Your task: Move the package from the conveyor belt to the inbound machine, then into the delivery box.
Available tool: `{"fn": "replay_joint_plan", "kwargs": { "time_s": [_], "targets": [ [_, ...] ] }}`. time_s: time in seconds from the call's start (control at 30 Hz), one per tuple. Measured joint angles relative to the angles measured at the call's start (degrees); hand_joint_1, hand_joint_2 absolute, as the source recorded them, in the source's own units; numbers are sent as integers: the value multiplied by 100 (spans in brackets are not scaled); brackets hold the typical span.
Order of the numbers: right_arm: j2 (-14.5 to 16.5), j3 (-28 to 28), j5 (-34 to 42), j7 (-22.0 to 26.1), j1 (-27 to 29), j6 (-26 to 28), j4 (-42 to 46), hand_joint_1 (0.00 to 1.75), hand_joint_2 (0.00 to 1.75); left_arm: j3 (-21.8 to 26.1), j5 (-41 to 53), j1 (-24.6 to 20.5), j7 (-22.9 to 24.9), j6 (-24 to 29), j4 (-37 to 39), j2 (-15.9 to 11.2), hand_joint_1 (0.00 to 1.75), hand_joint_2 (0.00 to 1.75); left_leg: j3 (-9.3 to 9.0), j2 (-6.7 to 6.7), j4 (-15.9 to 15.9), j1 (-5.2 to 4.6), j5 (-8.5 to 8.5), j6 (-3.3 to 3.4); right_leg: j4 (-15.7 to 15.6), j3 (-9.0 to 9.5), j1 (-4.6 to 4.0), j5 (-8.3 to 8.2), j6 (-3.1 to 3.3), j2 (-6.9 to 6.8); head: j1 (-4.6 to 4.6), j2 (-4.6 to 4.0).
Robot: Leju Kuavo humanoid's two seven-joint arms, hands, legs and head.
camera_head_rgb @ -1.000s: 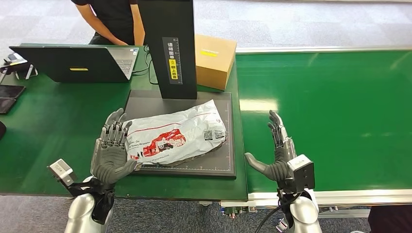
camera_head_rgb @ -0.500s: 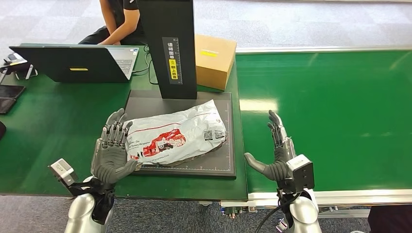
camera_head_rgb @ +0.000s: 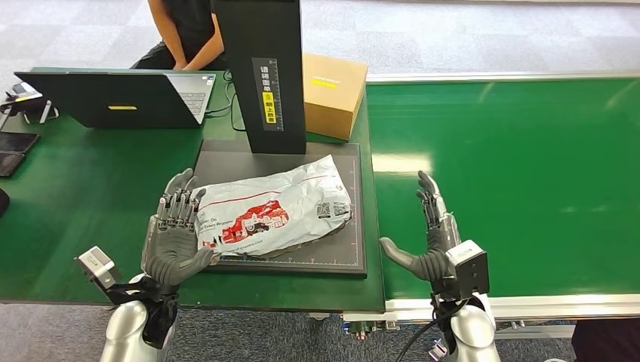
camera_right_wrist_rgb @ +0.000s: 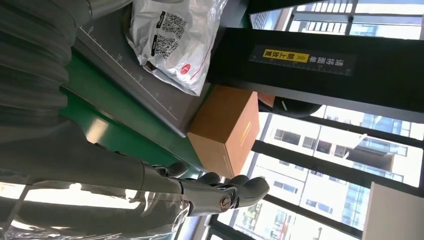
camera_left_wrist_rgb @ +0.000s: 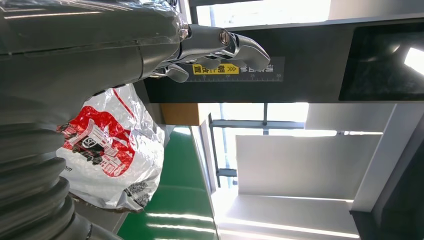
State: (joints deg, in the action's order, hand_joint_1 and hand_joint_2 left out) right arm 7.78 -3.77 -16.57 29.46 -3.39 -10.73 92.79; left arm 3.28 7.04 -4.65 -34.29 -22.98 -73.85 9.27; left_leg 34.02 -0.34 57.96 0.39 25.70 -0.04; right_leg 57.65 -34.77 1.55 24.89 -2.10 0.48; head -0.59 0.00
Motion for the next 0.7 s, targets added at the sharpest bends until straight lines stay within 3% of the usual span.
{"fn": "replay_joint_plan", "kwargs": {
  "time_s": [0.7],
  "targets": [
    [28, -91, -24, 0, 2, -8, 43, 0, 175, -1, 20, -34, -22, -5, 2, 2, 0, 175, 0, 0, 0, 0, 0, 0, 0, 0, 0, 0, 0, 0, 0, 0]
  ]
}}
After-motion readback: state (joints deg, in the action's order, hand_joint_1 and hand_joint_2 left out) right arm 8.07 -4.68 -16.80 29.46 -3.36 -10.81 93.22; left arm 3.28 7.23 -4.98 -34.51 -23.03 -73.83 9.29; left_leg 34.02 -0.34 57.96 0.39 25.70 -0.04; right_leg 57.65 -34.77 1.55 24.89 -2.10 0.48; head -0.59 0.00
